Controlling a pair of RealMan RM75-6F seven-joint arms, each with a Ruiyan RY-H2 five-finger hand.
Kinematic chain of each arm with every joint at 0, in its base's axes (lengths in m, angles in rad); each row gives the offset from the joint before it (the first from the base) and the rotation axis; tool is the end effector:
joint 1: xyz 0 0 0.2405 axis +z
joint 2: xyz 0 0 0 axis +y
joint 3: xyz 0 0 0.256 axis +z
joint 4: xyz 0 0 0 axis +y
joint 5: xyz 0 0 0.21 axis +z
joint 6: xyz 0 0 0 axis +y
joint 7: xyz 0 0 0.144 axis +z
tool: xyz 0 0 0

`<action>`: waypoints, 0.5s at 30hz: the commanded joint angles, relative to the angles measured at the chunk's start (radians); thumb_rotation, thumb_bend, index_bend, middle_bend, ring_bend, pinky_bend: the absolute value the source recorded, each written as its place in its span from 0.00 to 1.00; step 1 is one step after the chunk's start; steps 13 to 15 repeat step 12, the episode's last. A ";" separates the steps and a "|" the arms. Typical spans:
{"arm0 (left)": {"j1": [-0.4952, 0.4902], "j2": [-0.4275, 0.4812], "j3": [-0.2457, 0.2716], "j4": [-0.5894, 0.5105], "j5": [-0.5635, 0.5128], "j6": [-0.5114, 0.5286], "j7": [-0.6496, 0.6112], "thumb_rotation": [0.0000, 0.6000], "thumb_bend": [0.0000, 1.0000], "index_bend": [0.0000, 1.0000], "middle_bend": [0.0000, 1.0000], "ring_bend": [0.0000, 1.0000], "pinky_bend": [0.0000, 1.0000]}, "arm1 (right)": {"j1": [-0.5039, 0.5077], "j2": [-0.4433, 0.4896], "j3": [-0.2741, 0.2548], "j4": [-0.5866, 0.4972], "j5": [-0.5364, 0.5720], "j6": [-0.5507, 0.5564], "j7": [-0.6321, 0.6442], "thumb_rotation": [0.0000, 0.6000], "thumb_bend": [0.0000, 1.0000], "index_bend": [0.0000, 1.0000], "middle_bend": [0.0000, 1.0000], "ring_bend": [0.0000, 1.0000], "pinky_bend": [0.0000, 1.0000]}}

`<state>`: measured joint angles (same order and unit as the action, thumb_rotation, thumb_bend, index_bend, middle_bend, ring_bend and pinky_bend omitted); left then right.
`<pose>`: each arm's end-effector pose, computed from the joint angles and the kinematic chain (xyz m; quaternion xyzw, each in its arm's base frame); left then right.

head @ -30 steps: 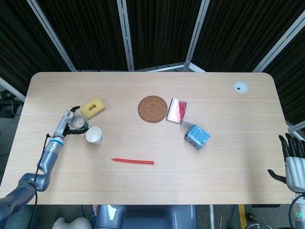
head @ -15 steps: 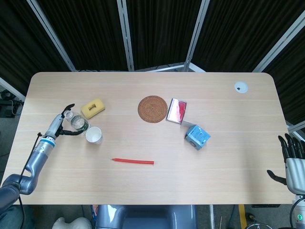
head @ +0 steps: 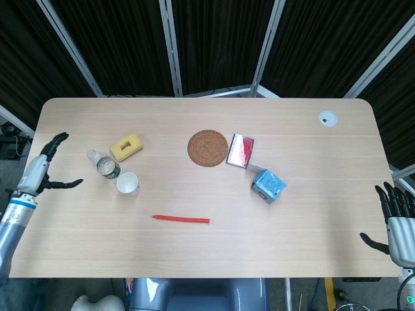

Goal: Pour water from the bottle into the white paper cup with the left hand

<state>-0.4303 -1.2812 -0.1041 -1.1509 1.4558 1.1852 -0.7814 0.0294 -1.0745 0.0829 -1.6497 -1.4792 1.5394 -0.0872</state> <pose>-0.3208 0.3192 0.1376 -0.5394 -0.5201 -0.5157 0.4155 -0.3132 -0.1699 0.1827 0.5777 -0.3547 0.3672 0.6369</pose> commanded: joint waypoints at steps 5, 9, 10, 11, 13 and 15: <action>0.138 0.098 0.021 -0.181 -0.027 0.176 0.368 1.00 0.00 0.00 0.00 0.00 0.00 | -0.004 0.015 -0.004 -0.010 -0.021 0.011 0.029 1.00 0.00 0.00 0.00 0.00 0.00; 0.195 0.129 0.039 -0.313 -0.039 0.257 0.585 1.00 0.00 0.00 0.00 0.00 0.00 | -0.005 0.021 -0.009 -0.014 -0.036 0.015 0.039 1.00 0.00 0.00 0.00 0.00 0.00; 0.209 0.134 0.045 -0.344 -0.034 0.281 0.639 1.00 0.00 0.00 0.00 0.00 0.00 | -0.005 0.022 -0.010 -0.014 -0.040 0.017 0.040 1.00 0.00 0.00 0.00 0.00 0.00; 0.223 0.137 0.053 -0.374 -0.032 0.302 0.695 1.00 0.00 0.00 0.00 0.00 0.00 | -0.005 0.023 -0.010 -0.013 -0.044 0.019 0.041 1.00 0.00 0.00 0.00 0.00 0.00; 0.235 0.138 0.059 -0.402 -0.029 0.322 0.744 1.00 0.00 0.00 0.00 0.00 0.00 | -0.006 0.023 -0.011 -0.013 -0.047 0.022 0.041 1.00 0.00 0.00 0.00 0.00 0.00; 0.235 0.138 0.059 -0.402 -0.029 0.322 0.744 1.00 0.00 0.00 0.00 0.00 0.00 | -0.006 0.023 -0.011 -0.013 -0.047 0.022 0.041 1.00 0.00 0.00 0.00 0.00 0.00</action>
